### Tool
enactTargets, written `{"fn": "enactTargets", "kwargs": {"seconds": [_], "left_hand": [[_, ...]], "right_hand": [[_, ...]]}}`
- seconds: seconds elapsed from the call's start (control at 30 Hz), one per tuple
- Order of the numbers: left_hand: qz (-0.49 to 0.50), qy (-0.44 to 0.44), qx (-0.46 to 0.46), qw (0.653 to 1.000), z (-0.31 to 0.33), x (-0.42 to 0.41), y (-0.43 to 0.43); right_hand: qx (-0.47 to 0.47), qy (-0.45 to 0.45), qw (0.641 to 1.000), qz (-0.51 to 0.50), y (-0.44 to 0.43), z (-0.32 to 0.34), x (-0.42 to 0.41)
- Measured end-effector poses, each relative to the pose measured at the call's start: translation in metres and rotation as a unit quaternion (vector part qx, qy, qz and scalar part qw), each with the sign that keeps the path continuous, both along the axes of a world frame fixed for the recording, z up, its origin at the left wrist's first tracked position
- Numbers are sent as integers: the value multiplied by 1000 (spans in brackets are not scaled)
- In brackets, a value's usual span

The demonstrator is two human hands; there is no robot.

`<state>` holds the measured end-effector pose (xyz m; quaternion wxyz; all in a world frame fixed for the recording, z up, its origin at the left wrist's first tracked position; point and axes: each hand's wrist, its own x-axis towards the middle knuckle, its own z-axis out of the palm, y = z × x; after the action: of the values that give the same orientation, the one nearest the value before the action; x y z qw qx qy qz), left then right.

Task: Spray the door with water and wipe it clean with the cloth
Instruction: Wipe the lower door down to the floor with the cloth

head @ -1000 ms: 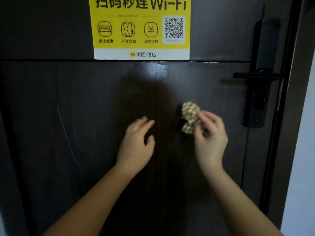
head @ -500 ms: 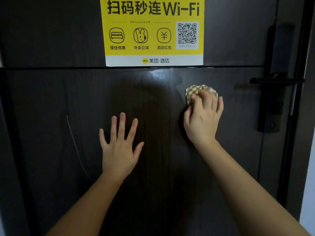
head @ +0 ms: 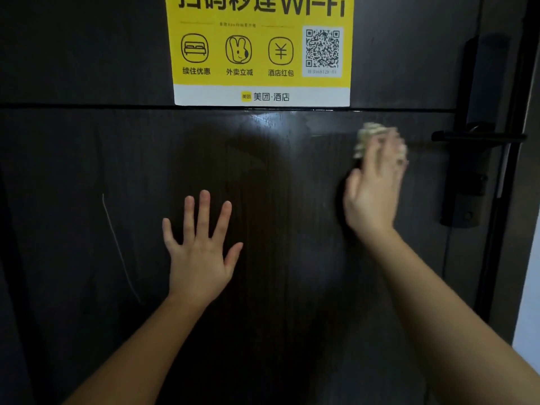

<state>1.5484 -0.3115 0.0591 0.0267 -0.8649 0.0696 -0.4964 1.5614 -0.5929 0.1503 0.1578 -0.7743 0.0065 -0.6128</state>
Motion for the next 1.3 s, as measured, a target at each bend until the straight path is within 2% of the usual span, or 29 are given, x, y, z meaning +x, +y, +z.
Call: {"fn": "enactTargets", "kwargs": {"seconds": [0.07,0.1,0.17,0.23,0.27,0.3,0.33,0.43,0.47,0.5,0.53,0.57,0.63,0.67,0.7,0.73,0.77,0.83,0.87,0.9,0.97,1.03,1.1,1.13,1.17,1.23,1.27,1.3], "left_hand": [[2,2,1,1000,-1,1,-2],[2,4,2,1000,-1,2,-2],[1,4,4,1000,-2,3,-1],[1,0,4,1000,-2,3,0],[0,-2,5,1000,-2,2,0],[-2,-3,6,1000,-2,2,1],[-5,-3,7,1000,-1,2,1],[-5,-4,4,1000,-1,3,-1],[-5,-3,4,1000,-1,3,-2],[-4,-2,6,1000,-2,4,-3],[-3,-1,6,1000,-2,4,-3],[-1,0,6,1000,-2,4,-3],[1,-1,6,1000,-2,2,-3],[1,0,8,1000,-2,1,-3],[1,2,9,1000,-2,1,-3],[3,4,8,1000,-1,0,-2],[4,6,7,1000,-1,0,-2],[5,10,6,1000,-2,-1,-3],[4,10,6,1000,-2,-1,-3],[4,9,5,1000,-1,-1,-3],[1,10,0,1000,2,-4,-5],[-9,15,-17,1000,-1,-11,-5],[-34,14,-22,999,-15,-20,-8],[-42,17,-11,999,-28,-25,-10],[-43,25,5,999,-43,-28,-12],[-34,47,23,998,-72,-31,-12],[-24,57,25,998,-84,-30,-12],[-14,66,25,997,-93,-30,-14]], "right_hand": [[106,-10,994,-13,-1,6,-1],[100,-12,995,-10,12,9,-1],[-38,-16,999,16,46,8,-1],[-196,-10,980,38,62,-3,-1],[-222,-9,974,33,52,-5,-2],[-206,-14,978,23,35,-6,-1],[-149,-20,989,9,13,-8,1],[85,-20,996,-27,-42,-10,3],[129,-18,991,-31,-41,-10,2],[133,-15,991,-31,-28,-12,2],[87,-12,996,-23,-7,-18,1],[2,-4,1000,-3,17,-29,-1],[-176,21,984,36,51,-59,-7],[-223,29,974,31,49,-68,-9],[-226,31,973,20,36,-72,-10],[-181,33,983,3,17,-74,-9],[-93,41,995,-23,-5,-75,-6],[96,46,993,-57,-39,-75,-6],[143,47,987,-60,-38,-75,-8],[141,53,987,-56,-24,-78,-10],[7,70,997,-19,21,-93,-13],[-173,89,980,42,55,-118,-19],[-263,85,960,44,43,-128,-24],[-257,79,962,36,23,-131,-22],[-210,80,974,20,2,-136,-21],[-17,87,996,-22,-38,-142,-19],[80,83,993,-39,-45,-144,-19],[139,85,985,-50,-39,-147,-19]]}}
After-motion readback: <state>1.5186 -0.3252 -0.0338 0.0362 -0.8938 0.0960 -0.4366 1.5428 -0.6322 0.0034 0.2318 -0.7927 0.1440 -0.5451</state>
